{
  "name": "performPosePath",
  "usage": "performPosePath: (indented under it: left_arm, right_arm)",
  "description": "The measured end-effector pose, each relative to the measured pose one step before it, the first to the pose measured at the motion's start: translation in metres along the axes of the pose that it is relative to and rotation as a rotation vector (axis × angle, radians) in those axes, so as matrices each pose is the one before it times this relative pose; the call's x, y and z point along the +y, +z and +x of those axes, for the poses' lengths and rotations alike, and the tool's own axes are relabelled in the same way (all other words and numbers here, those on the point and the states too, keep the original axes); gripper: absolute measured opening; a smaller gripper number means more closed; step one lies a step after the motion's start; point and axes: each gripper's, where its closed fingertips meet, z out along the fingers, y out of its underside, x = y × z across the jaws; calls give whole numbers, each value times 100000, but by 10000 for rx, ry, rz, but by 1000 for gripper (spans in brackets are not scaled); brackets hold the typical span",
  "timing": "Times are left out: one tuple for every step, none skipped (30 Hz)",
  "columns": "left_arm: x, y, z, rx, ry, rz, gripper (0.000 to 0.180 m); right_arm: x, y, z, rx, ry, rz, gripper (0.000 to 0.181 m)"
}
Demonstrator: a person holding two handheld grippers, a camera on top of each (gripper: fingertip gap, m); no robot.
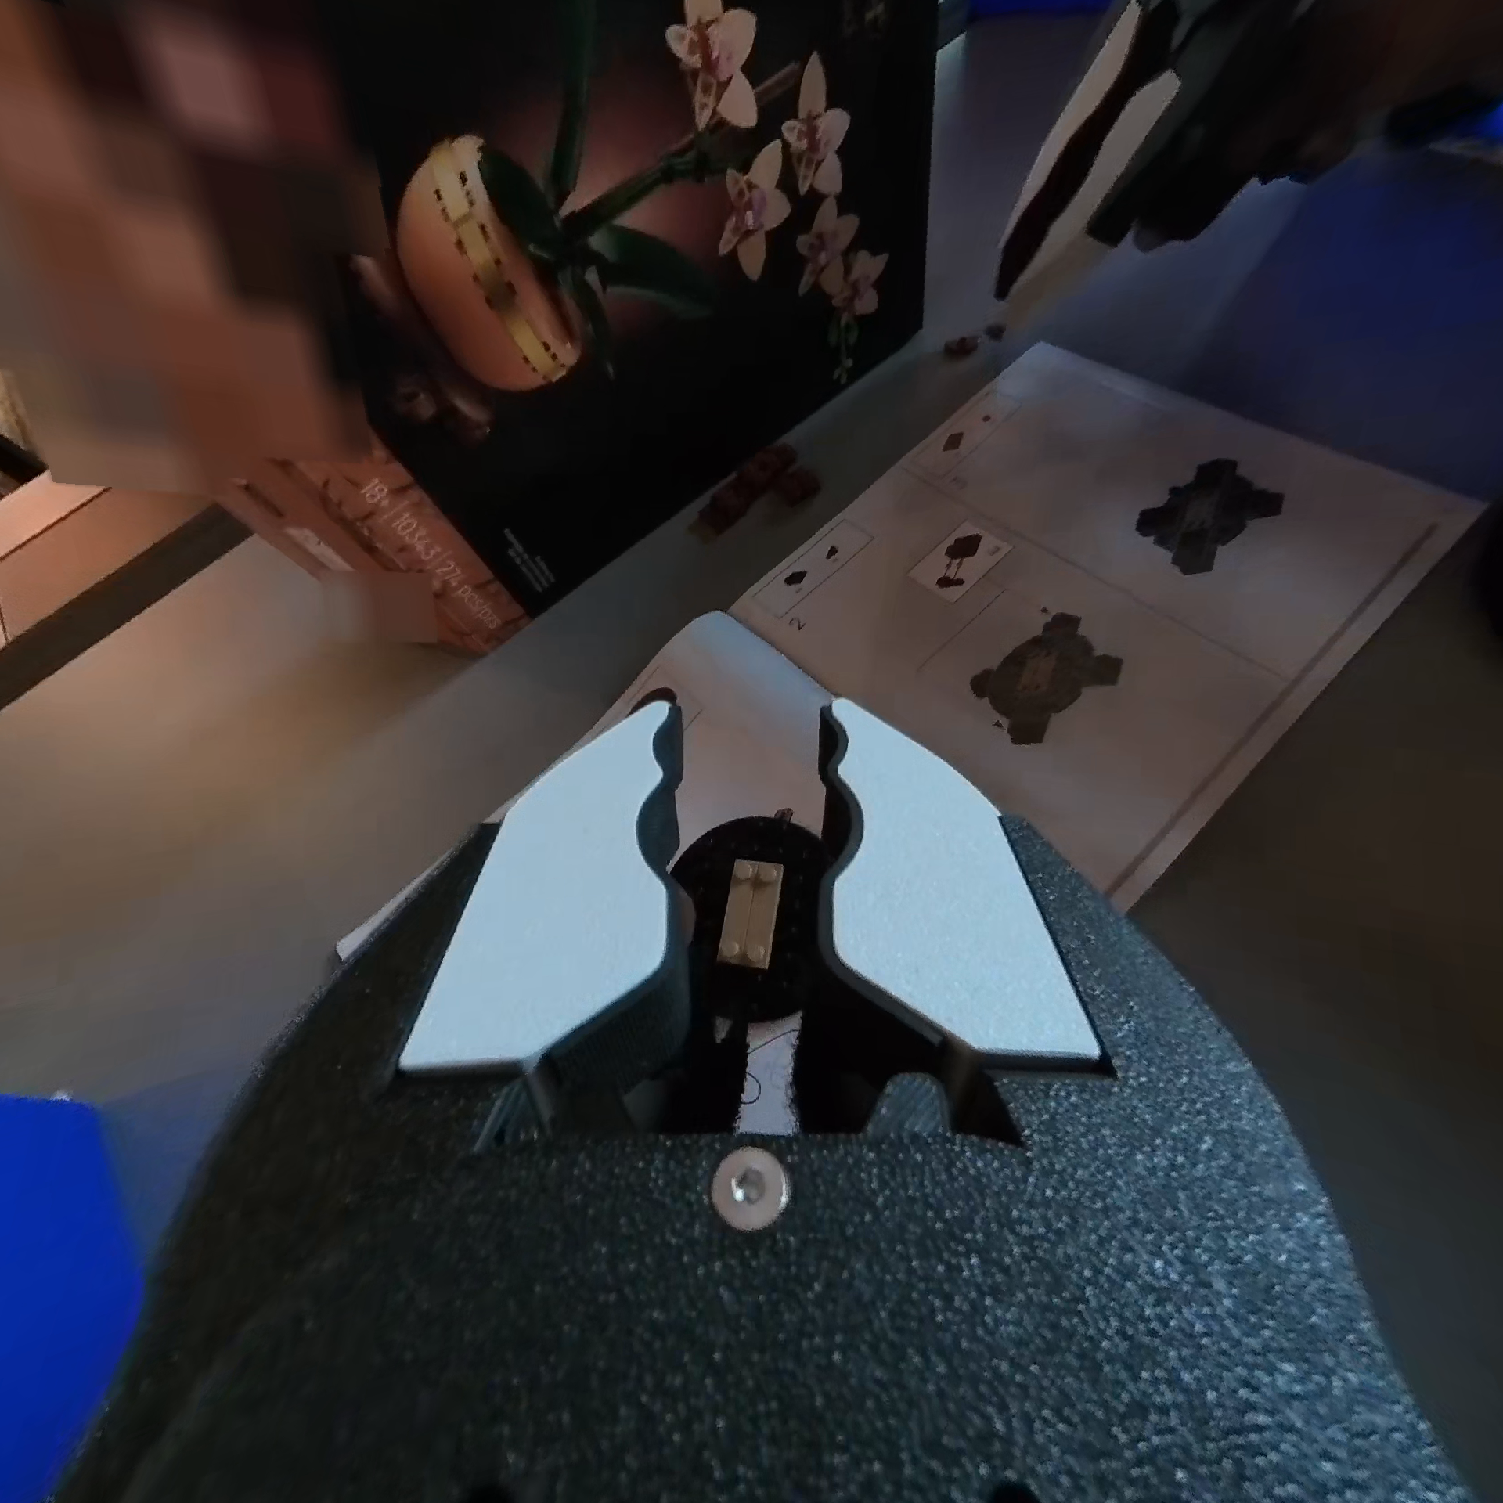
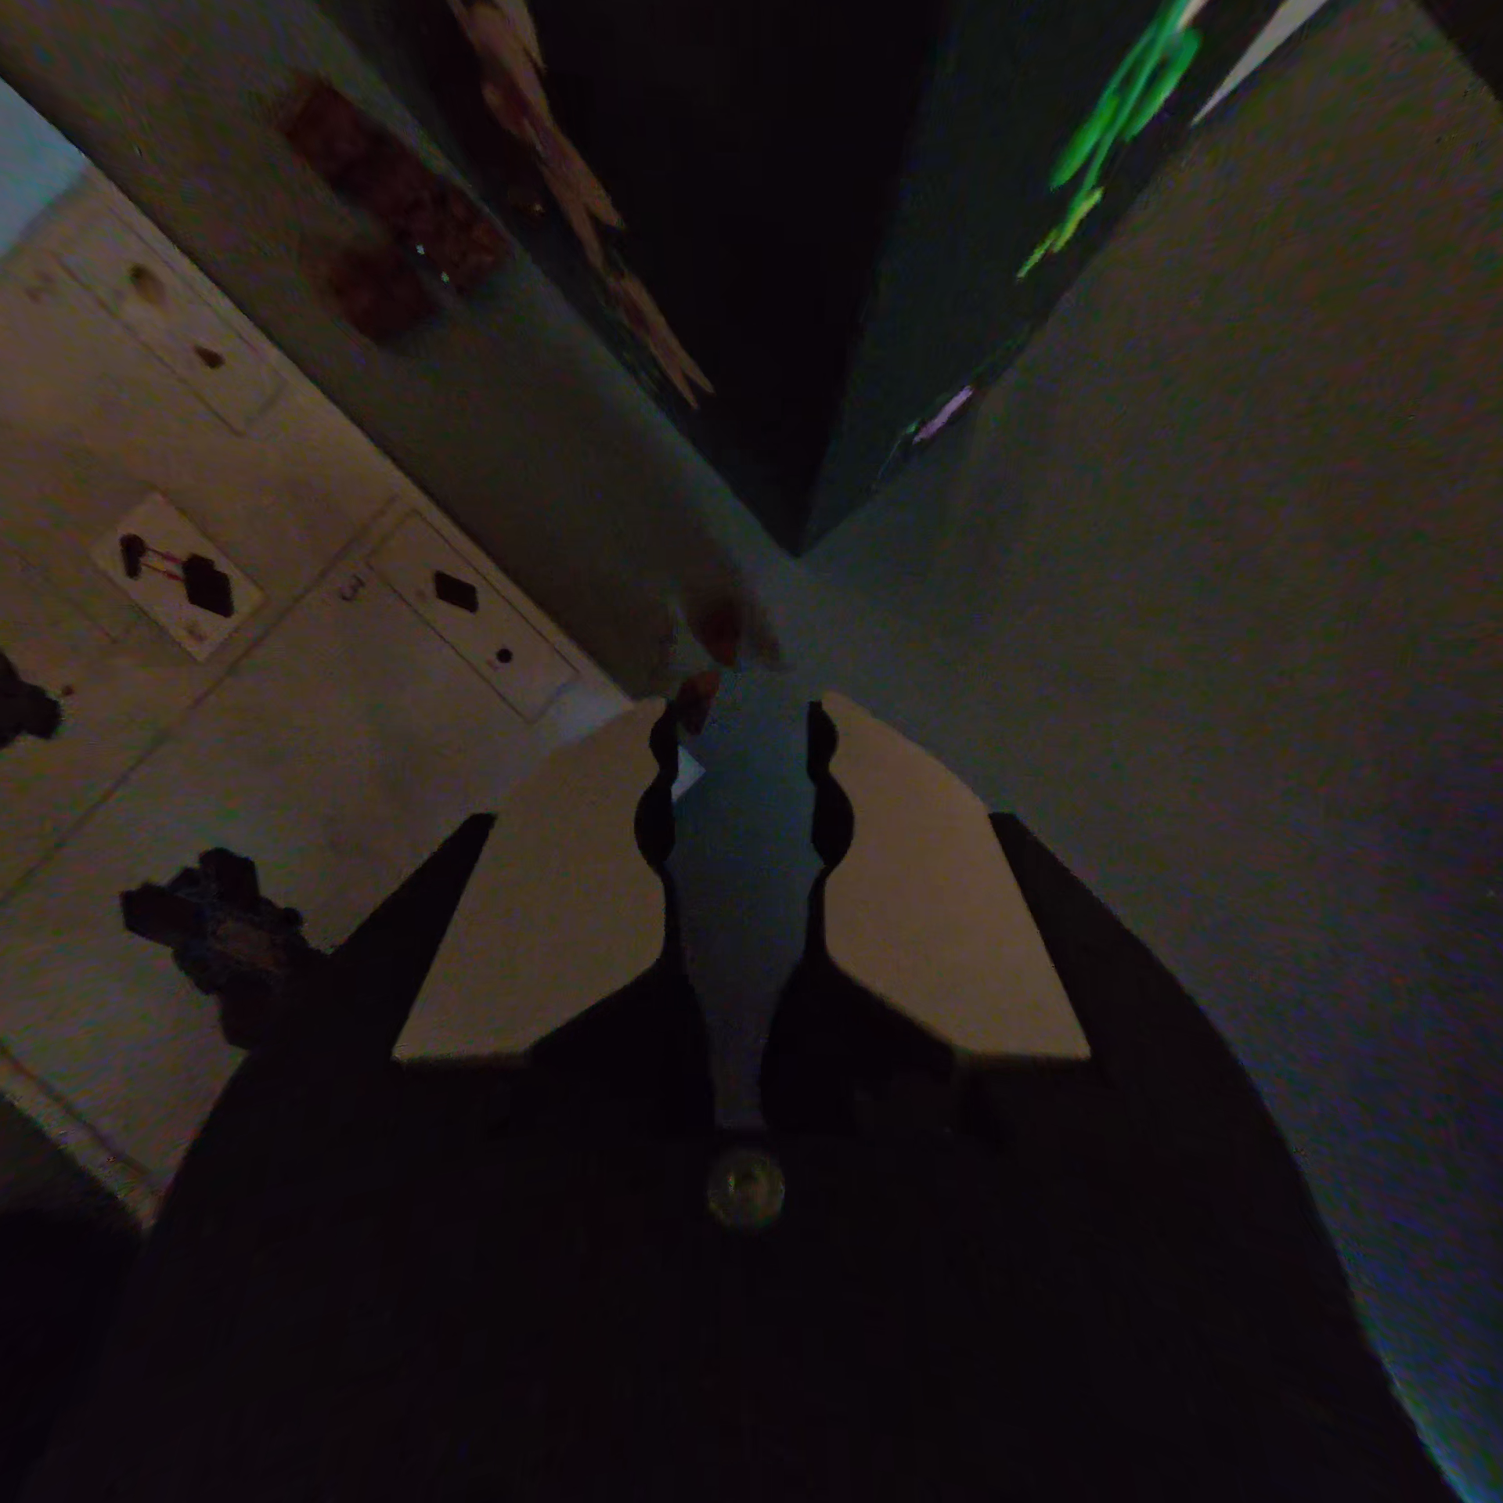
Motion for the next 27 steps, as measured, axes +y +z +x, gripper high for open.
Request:
performPosePath:
  left_arm:
    - [44,-28,-32,-3,-18,-7,31]
    - [35,-19,-41,-12,1,-7,31]
    - [6,-16,-56,-18,6,-2,31]
    - [15,5,-41,-8,-8,3,31]
    - [16,21,-65,-4,-27,2,31]
    - [30,42,-44,7,-28,11,31]
    - [44,35,-13,14,-13,4,31]
    - [47,69,-17,6,5,-1,31]
    - [36,99,-1,32,7,-5,31]
    - [-14,94,42,75,17,-12,31]
    - [-29,153,73,84,54,-36,31]
    - [-40,62,-15,24,99,-34,31]
    - [-143,23,-66,3,118,6,31]
    - [-293,93,-40,74,65,73,31]
    - [-421,124,100,216,-45,175,31]
    - [-536,-339,810,390,-164,239,31]
    - [-879,439,524,465,-147,297,29]
    - [-1022,643,436,425,-195,322,26]
    - [-911,819,268,271,-142,165,19]
    - [-830,1027,320,246,73,34,11]
    - [-900,1278,308,250,133,52,4]
    - [-847,1364,430,233,-43,140,0]
    - [-742,1552,473,307,-226,158,0]
    - [-446,1631,552,396,-317,93,0]
    - [-150,1653,407,342,-387,-26,0]
    - [76,1613,260,298,-365,-116,0]
    - [173,1508,-109,80,-250,-180,0]
  right_arm:
    - [17,-4,200,164,-130,39,30]
    - [-235,-85,-125,8,-160,253,30]
    - [-173,-77,-213,-65,-134,206,24]
    - [-47,-62,81,117,-60,101,20]
    - [59,-72,174,158,-73,5,15]
    - [-107,-158,49,84,-151,133,8]
    - [-251,-123,4,54,-132,238,7]
    - [-77,-27,-171,-104,-94,93,6]
    - [125,57,-219,-151,-66,-86,6]
    - [131,65,-25,-19,-62,-70,6]
    - [22,28,115,90,-10,20,6]
    - [-46,8,-39,-16,53,68,6]
    - [-64,4,-257,-182,55,70,11]
    - [15,13,-104,-70,77,13,20]
    - [86,-33,104,50,1,-9,25]
    - [14,-37,55,40,-115,81,25]
    - [-33,-26,42,16,-111,123,25]
    - [66,-13,36,-5,-54,48,26]
    - [108,28,27,-2,-52,8,27]
    - [73,-12,44,45,-78,36,30]
    - [-24,-64,88,97,-116,92,31]
    - [-47,-86,40,70,-147,111,31]
    - [-152,-40,20,64,-124,137,31]
    - [-193,-14,-121,-13,-85,143,32]
    - [-167,4,-105,-30,-62,97,32]
    - [-160,11,-38,24,-89,83,32]
    - [-64,21,-97,11,-143,12,32]
